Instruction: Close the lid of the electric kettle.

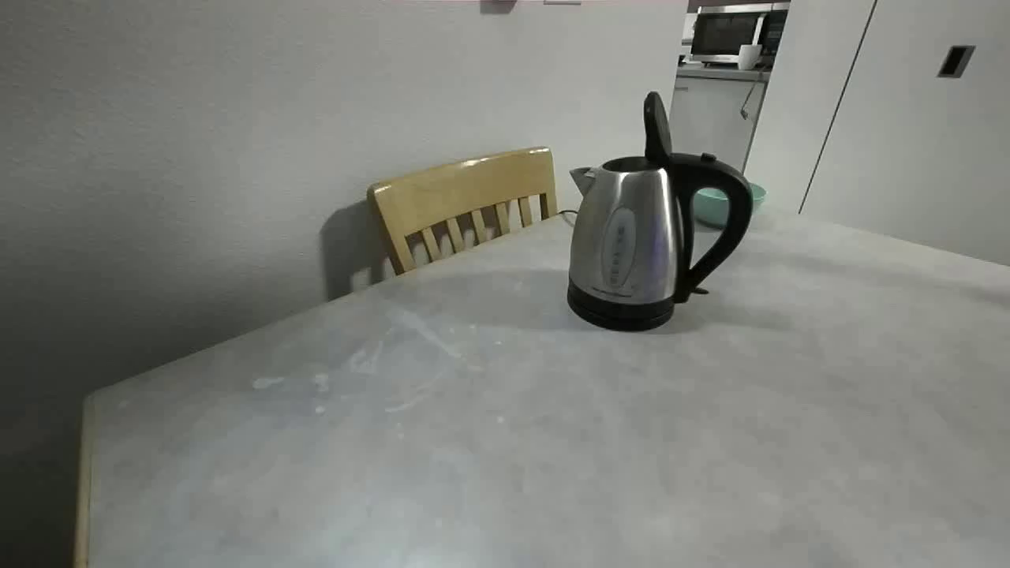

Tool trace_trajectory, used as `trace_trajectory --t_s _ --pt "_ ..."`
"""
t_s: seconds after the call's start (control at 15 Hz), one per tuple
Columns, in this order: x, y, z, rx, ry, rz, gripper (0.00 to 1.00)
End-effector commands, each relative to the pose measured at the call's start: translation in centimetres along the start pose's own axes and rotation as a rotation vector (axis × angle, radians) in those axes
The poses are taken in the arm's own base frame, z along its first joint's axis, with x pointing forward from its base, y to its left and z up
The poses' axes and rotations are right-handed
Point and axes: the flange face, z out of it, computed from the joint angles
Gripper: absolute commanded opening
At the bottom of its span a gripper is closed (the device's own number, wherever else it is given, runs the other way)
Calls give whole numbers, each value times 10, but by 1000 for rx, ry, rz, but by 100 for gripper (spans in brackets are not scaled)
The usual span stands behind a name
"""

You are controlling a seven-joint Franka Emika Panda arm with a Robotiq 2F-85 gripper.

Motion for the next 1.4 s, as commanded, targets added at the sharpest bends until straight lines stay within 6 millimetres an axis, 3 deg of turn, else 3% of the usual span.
trace_trajectory --t_s 0.0,0.4,0.8,1.07,1.33 --pt "0 0 0 1 -1 0 100" --pt "9 8 -1 20 47 -38 100" --pt "38 18 -4 176 279 -252 100" --pt "55 20 9 336 374 -398 100" --pt "73 18 30 387 353 -464 100"
